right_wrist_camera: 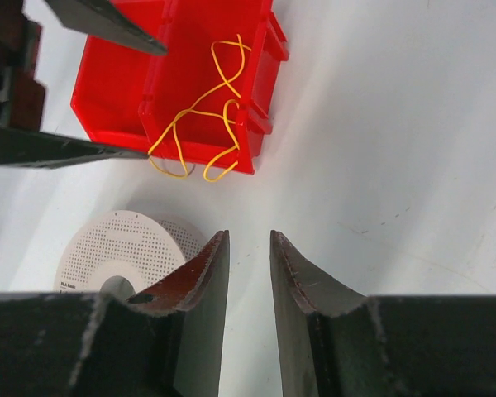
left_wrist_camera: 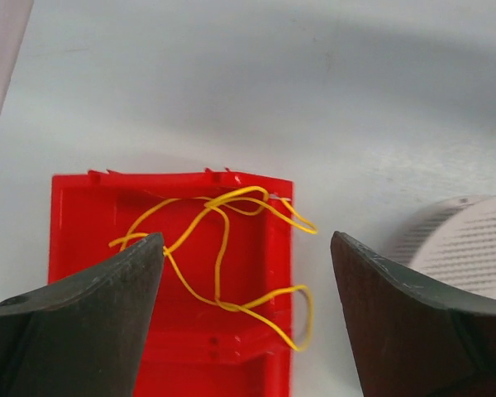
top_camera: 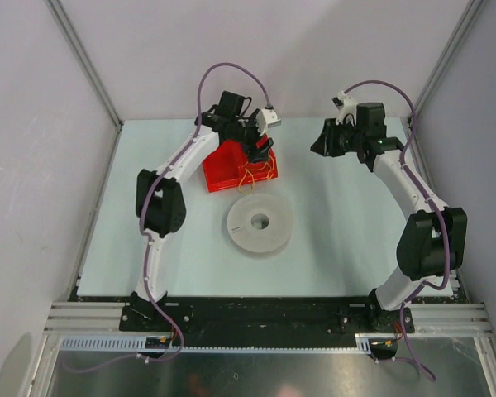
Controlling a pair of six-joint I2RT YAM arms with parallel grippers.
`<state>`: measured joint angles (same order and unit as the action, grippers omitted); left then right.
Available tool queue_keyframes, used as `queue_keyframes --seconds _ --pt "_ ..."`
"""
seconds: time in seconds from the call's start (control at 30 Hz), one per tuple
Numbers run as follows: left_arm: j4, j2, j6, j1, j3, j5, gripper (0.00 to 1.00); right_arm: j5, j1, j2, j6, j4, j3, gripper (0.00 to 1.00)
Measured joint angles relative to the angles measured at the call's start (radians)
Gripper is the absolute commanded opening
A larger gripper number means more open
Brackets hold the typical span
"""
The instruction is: Wrap the cables
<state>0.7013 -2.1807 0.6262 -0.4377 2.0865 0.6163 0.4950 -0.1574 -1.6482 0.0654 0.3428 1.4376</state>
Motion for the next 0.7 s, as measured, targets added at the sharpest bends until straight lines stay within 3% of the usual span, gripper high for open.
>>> queue_keyframes --seconds 0.23,0.7 --pt "-0.004 -0.139 0.185 0.001 0.099 -0.003 0.78 0.018 0.013 0.002 0.011 0.016 -0.018 0.32" --pt "-0.006 -0.184 0.372 0.006 0.055 -0.113 0.78 0.042 0.013 0.003 0.013 0.019 -0.023 0.32"
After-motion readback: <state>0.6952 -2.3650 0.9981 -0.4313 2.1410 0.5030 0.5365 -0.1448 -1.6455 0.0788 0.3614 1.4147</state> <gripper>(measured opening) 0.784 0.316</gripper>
